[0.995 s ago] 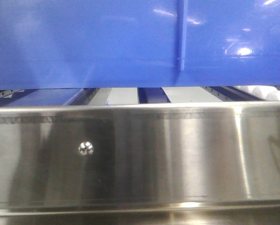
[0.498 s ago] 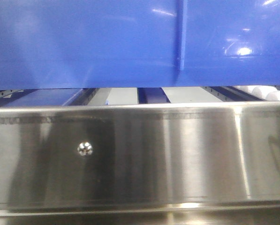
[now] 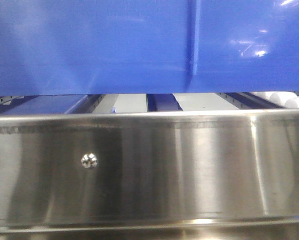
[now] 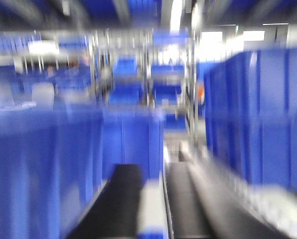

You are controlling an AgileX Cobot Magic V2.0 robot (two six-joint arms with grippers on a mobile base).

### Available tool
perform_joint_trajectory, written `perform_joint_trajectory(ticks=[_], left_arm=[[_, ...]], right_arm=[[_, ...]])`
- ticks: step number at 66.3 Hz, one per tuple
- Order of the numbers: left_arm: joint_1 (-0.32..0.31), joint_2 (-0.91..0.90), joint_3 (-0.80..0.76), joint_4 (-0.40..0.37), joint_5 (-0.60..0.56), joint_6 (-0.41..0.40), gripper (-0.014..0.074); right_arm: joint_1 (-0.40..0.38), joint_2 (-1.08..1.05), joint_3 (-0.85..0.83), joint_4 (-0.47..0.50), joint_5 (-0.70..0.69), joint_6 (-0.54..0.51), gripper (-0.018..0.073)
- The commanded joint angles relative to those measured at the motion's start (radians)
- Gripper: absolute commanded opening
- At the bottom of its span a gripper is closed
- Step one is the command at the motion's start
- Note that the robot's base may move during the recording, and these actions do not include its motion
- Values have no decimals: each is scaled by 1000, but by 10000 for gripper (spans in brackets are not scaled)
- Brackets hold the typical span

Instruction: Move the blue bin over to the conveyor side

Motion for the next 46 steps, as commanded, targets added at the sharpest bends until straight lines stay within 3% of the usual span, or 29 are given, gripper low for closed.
perform_joint_trajectory(ticks=[1, 5, 12, 25, 31, 40, 46], left_arm=[[-6, 37, -140, 13, 123, -1, 105], [-6, 70, -218, 13, 196, -1, 186], [-14, 144, -343, 13, 291, -1, 335], [-32, 295, -521, 10, 445, -1, 491], [-50, 344, -571, -7, 475, -1, 506], [-83, 388, -623, -21, 488, -1, 505], [-99, 439, -674, -40, 559, -6, 505]], right_arm=[[0, -4, -99, 4, 39, -6, 258], [0, 23, -166, 4, 65, -6, 389], [1, 90, -255, 4, 67, -6, 542], [48, 210, -332, 4, 58, -6, 552], [84, 261, -353, 4, 62, -6, 552], [136, 338, -443, 35, 199, -6, 552], [174, 416, -523, 46, 298, -6, 552]])
